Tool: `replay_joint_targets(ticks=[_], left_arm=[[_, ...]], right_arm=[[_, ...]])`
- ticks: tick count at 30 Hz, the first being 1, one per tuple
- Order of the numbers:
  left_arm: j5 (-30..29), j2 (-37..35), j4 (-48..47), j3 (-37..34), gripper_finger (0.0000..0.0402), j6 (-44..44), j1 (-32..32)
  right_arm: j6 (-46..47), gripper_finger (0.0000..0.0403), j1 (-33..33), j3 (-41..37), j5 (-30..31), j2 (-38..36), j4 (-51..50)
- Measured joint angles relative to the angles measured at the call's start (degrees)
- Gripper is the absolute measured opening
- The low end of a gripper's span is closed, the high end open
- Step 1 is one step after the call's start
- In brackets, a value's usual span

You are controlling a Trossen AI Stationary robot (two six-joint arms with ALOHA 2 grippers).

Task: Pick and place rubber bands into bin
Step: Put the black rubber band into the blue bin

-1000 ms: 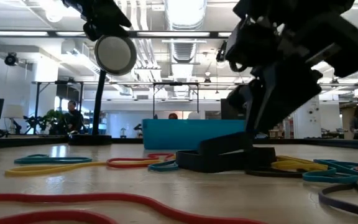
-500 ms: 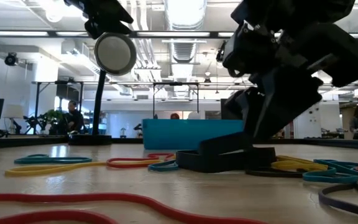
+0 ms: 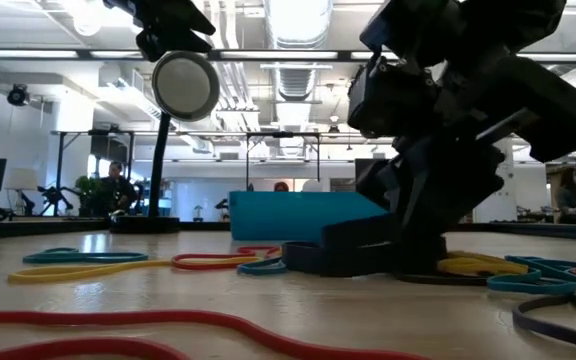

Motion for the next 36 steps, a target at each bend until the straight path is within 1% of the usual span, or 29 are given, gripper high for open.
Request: replay_joint_targets(ticks=[1, 4, 9, 12, 16, 20, 24, 27, 29, 31, 36], left_arm=[[0.0, 0.0, 0.0, 0.0, 0.0183, 0.0, 0.0], [0.0, -0.1, 0.0, 0.0, 0.0183, 0.0, 0.0], [0.1, -0.1, 0.0, 0.0, 0.0183, 0.0, 0.0], [0.2, 0.0, -0.1, 0.0, 0.0183, 0.0, 0.0], [1.2, 0.6, -0.4, -0.3, 0.0183, 0.2, 0.0], [3.0, 1.9, -0.2, -0.4, 0.0183, 0.3, -0.1], [5.0, 4.1, 0.8, -0.5, 0.0183, 0.1, -0.7], [5.7, 6.6, 2.0, -0.5, 0.0183, 0.0, -1.6], [5.9, 8.2, 2.5, -0.5, 0.0183, 0.0, -2.4], [6.3, 10.2, 4.9, -0.4, 0.0183, 0.0, -3.3], [8.6, 15.1, 7.7, -0.4, 0.0183, 0.0, -5.9]], right_arm=[[0.0, 0.0019, 0.0, 0.0, 0.0, -0.2, -0.1], [0.2, 0.0011, 0.1, 0.0, 0.2, -1.7, -1.4], [0.4, 0.0008, 0.1, 0.1, 0.6, -5.8, -6.6], [0.4, 0.0008, 0.0, 0.6, 2.2, -9.9, -10.4], [-0.1, 0.0008, -0.5, 1.4, 7.1, -16.5, -14.8], [-1.3, 0.0008, -2.6, 1.5, 14.1, -23.4, -18.5], [-3.1, 0.0008, -6.6, 1.5, 21.2, -28.9, -20.9], [-5.4, 0.0008, -10.9, 1.5, 24.0, -31.4, -20.8], [-7.2, 0.0008, -14.4, 1.6, 24.2, -31.8, -20.4], [-8.9, 0.0008, -18.1, 1.8, 24.2, -31.6, -20.3], [-12.0, 0.0008, -26.1, 2.0, 23.1, -28.7, -17.7]])
